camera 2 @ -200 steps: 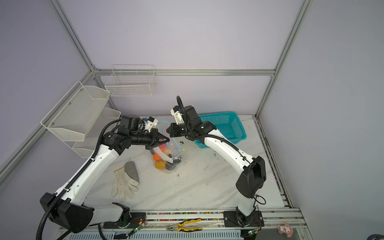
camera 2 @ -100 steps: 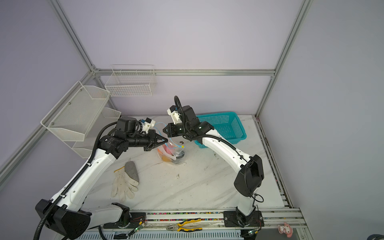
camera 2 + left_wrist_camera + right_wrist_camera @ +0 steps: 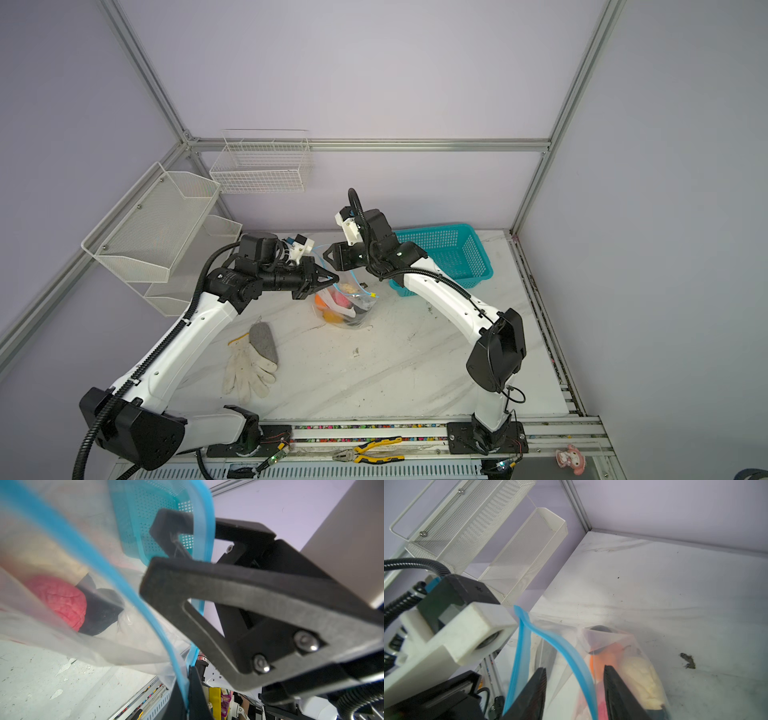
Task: Place the food in the zip-top bag and seal the zipper
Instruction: 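Release the bag with the right gripper and draw it back toward the robot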
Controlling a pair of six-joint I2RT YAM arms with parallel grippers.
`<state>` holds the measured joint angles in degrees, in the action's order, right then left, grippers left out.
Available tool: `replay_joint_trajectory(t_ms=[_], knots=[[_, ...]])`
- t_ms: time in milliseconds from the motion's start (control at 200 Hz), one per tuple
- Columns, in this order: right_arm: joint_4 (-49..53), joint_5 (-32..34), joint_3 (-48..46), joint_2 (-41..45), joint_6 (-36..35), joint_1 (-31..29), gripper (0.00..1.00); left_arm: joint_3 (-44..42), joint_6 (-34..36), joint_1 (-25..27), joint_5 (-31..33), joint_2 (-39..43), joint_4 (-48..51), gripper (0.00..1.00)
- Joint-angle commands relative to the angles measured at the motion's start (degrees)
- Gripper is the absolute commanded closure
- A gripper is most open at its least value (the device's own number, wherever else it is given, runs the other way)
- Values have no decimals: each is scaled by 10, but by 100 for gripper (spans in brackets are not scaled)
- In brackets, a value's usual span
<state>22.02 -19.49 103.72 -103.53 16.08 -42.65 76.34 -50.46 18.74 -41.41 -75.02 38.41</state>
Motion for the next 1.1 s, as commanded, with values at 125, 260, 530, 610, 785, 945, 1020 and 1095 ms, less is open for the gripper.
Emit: replay_joint_trajectory(t_ms=[125, 260, 530, 610, 785, 945, 1020, 1095], knots=[[-89, 61, -37, 70, -103, 5, 23, 13, -6, -6, -19, 0, -15, 100], [-195, 74, -133, 131, -136, 4, 3, 5, -20, -13, -7, 5, -14, 100], [-416, -3, -442, 372, -177, 2, 11, -21, -49, -13, 5, 19, -26, 100], [-455, -40, -528, 439, -191, -4, 25, -29, -57, -13, 2, 24, -32, 100], [-519, 2, -673, 545, -242, -10, 26, -34, -61, -14, -1, 28, -38, 100], [-569, 9, -750, 516, -288, -9, 30, -33, -63, -15, -2, 27, -40, 100], [-612, 4, -778, 488, -287, -9, 33, -34, -63, -16, -5, 25, -40, 100], [-666, 17, -801, 464, -285, -8, 33, -35, -61, -15, -9, 23, -40, 100]])
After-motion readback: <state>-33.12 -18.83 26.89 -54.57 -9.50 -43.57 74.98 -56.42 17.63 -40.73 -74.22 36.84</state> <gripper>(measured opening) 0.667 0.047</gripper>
